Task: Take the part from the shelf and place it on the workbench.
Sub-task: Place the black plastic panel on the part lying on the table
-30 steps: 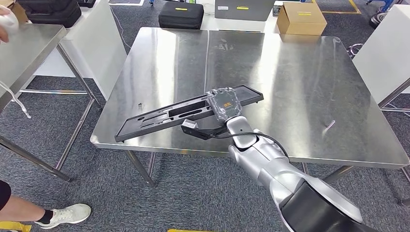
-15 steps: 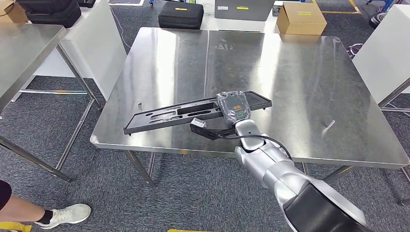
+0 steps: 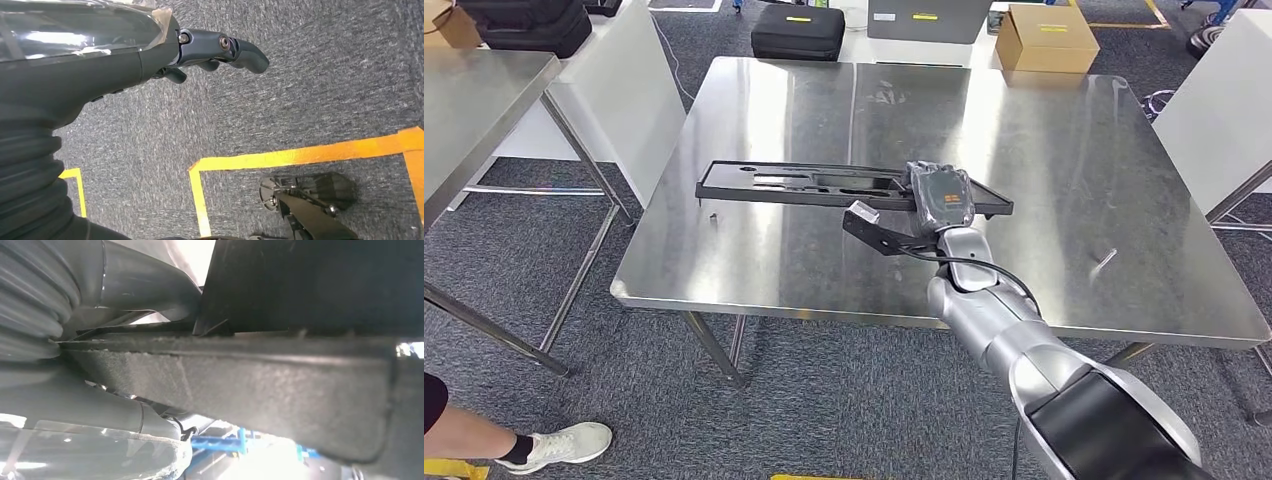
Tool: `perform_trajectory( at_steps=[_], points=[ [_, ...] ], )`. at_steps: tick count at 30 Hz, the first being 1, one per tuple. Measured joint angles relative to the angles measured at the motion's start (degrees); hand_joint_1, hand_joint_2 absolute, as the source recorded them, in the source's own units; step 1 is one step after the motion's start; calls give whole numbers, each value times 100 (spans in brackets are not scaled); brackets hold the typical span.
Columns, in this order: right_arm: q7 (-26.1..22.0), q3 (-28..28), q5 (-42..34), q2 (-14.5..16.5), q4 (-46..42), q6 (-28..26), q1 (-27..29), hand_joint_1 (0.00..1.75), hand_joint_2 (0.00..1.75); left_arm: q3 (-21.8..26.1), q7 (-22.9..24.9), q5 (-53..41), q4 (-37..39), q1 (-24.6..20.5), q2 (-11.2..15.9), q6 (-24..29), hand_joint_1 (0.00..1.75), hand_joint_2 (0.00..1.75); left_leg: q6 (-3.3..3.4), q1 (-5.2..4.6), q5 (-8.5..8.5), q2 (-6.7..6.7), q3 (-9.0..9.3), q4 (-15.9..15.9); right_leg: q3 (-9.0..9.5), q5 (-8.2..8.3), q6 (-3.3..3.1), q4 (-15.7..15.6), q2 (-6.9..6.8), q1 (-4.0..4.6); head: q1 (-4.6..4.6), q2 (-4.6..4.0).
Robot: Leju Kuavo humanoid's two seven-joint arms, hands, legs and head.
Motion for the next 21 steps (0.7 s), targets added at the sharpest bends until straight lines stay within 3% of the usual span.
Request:
perform_trajectory(
  at_steps=[7, 21],
  points=[
    [-212, -487, 392, 30, -323, -1, -4, 175, 175, -98, 18, -22, 0, -29, -1, -22, 0, 175, 0, 4, 0, -3, 0, -1, 0, -1, -1, 0, 0, 1, 1, 0],
    [-335, -868, 736, 95, -481, -2, -4, 175, 175, -118, -16, -1, 0, -103, -10, 52, 0, 175, 3, -18, -2, -2, 0, 5, -1, 3, 6, -4, 0, -20, 0, 0]
  ],
)
